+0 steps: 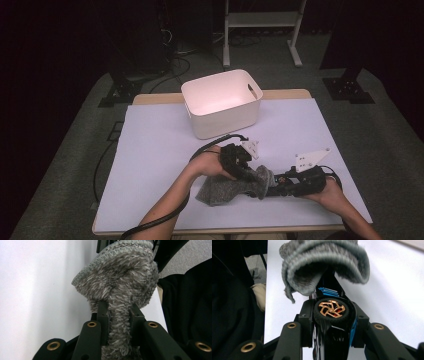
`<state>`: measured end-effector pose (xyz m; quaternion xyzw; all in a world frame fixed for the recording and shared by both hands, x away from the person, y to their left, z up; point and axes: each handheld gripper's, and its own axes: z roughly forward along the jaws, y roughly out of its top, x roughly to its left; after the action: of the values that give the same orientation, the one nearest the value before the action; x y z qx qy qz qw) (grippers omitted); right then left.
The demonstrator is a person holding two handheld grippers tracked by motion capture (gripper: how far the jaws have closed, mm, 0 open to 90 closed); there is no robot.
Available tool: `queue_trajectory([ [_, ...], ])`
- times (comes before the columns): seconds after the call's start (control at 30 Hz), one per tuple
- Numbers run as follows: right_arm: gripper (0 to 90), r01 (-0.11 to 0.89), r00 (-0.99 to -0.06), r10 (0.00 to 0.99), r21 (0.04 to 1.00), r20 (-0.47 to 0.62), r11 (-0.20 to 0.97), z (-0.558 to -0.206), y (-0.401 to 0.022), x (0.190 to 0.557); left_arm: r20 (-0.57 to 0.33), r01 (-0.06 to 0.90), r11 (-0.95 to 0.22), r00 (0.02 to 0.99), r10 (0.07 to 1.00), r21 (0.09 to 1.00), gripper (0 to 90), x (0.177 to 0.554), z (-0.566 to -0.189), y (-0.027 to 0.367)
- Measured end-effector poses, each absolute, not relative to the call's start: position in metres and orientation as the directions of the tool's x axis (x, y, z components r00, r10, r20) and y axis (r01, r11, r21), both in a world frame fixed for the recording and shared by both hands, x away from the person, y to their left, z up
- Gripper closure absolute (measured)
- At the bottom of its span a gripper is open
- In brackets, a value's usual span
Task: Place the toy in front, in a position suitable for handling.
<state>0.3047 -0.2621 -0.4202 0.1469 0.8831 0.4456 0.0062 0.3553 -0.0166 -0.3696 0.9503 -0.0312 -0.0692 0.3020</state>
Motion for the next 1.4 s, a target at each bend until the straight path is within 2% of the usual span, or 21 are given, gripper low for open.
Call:
queue_trajectory([
  [0.3,60.4,0.268,-0.955,0.264,0.771,0.134,0.577,-0.43,-0.269,0.305,-0.119,-0.021,-0.817,0.987,-0.109,0.577,76.2,0.354,-0.37,-0.019],
  [0.53,52.7,0.271,-0.953,0.284,0.713,0.104,0.646,-0.434,-0.258,0.309,-0.117,-0.022,-0.82,0.987,-0.108,0.572,76.2,0.352,-0.371,-0.018],
  [0.77,53.0,0.242,-0.964,0.251,0.682,0.088,0.69,-0.439,-0.248,0.314,-0.112,-0.024,-0.821,0.988,-0.106,0.57,76.1,0.353,-0.369,-0.015],
  [0.9,56.5,0.222,-0.971,0.219,0.683,0.093,0.696,-0.437,-0.241,0.316,-0.109,-0.02,-0.823,0.989,-0.099,0.568,75.9,0.353,-0.366,-0.009],
  [1.13,56.5,0.238,-0.97,0.203,0.718,0.136,0.654,-0.442,-0.217,0.326,-0.1,0.002,-0.835,0.993,-0.064,0.549,75.8,0.353,-0.359,0.02],
  [1.4,56.6,0.177,-0.984,0.132,0.743,0.119,0.645,-0.434,-0.17,0.338,-0.087,0.051,-0.856,0.996,0.007,0.515,75.8,0.354,-0.353,0.07],
])
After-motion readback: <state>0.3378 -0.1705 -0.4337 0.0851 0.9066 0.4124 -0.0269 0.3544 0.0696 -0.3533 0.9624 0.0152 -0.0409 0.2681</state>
